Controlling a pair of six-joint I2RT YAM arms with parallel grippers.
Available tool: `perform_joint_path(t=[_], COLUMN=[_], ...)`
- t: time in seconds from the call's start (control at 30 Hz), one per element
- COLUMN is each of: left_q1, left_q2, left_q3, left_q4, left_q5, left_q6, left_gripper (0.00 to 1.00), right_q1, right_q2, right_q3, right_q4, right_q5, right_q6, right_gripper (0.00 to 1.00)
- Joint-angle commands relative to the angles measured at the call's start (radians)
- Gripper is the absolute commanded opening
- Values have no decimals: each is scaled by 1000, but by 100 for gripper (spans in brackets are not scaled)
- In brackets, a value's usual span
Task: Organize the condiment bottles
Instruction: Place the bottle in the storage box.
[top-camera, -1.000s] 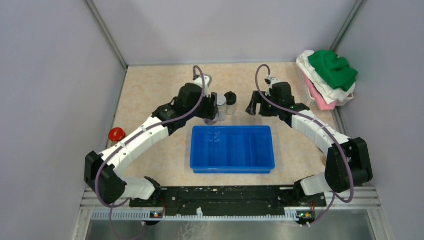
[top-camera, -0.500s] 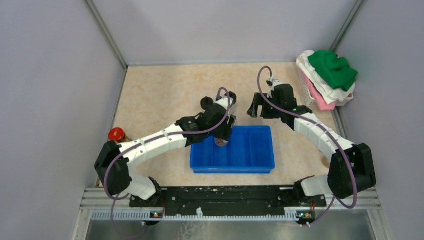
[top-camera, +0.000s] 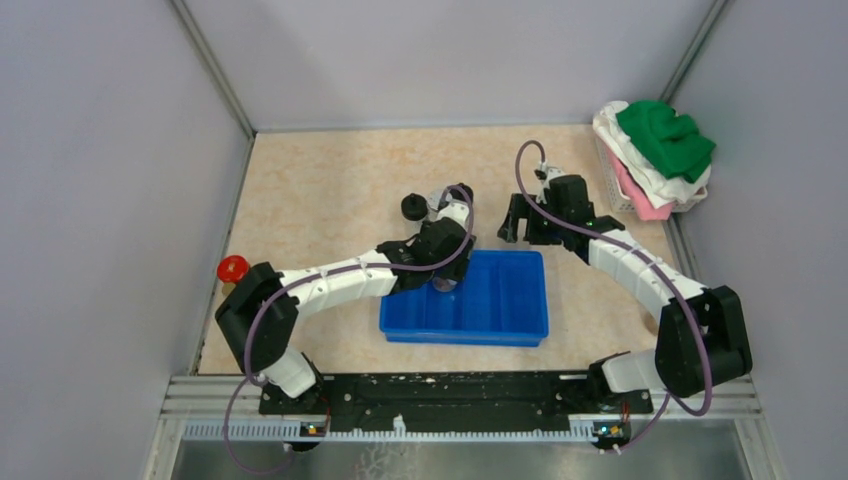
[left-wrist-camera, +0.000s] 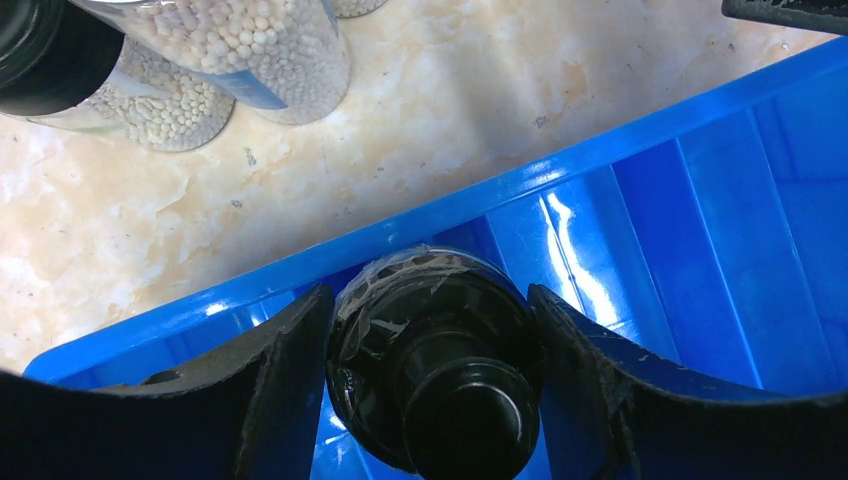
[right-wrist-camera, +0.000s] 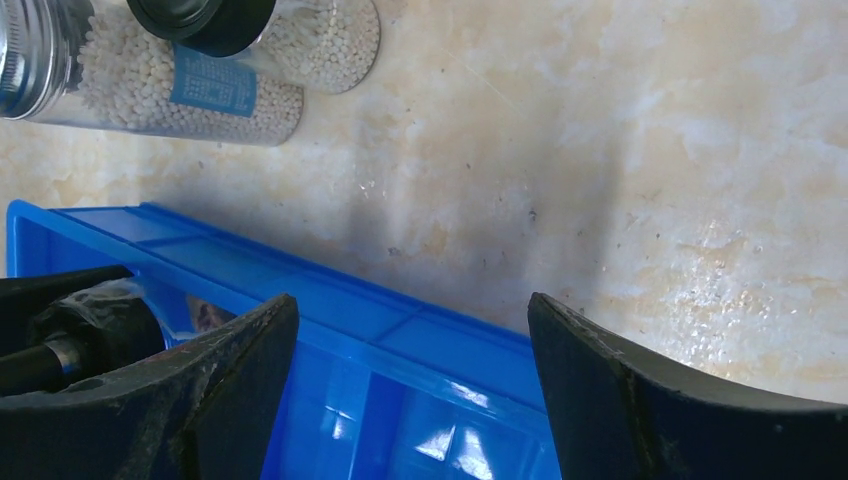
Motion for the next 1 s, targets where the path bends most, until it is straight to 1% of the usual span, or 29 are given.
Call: perform_joint_path(t=[0.0,0.1,0.17,0.23,0.37,0.4,0.43,0.47,0.63,0.7,0.77,0.87,0.97], left_q1=[-4,-5,-6,-9,-16,-21,-24,-26,-36,-35,-36,-11,68], left_q2=[-4,-18,-30,-42,-72,-88,-101,-113,-187,-225,-267,-283,-249], left_q3=[19,23,31,36,58,63,65,69,123,163,174,202,230], left_q4=[83,47,11,-15,-68,-81,-88,-91,-160,-184,-164,-154,-172], left_q5=[-29,-31,-33,-35,-46,-51,-50,-48,-79,-126,-197,-307,-322], left_q6=[-20,-30,-43,-44,-47,-48,-47,-45,-25,3,67,154,168], left_gripper=[62,69,72,76,79,81,95,98,96,96,97,99,99], right_q1=[-15,-19,-19,-19,-19,-19,-18,-18,-19,-18,-19,-16,-6], right_q2=[-24,-19,-18,-18,-19,-20,-22,-24,-31,-31,-20,27,75], right_q3=[-15,-22,-24,-26,-26,-26,-26,-27,-21,-12,9,96,210], right_q4=[40,46,51,56,54,52,49,46,35,29,25,-7,-32], right_q5=[-16,-24,-33,-40,-51,-53,-53,-53,-55,-56,-63,-94,-79], right_q6=[-19,-20,-19,-15,-12,-12,-12,-12,-14,-17,-15,-17,-21], right_gripper=[85,85,85,86,87,88,89,89,90,90,89,86,85])
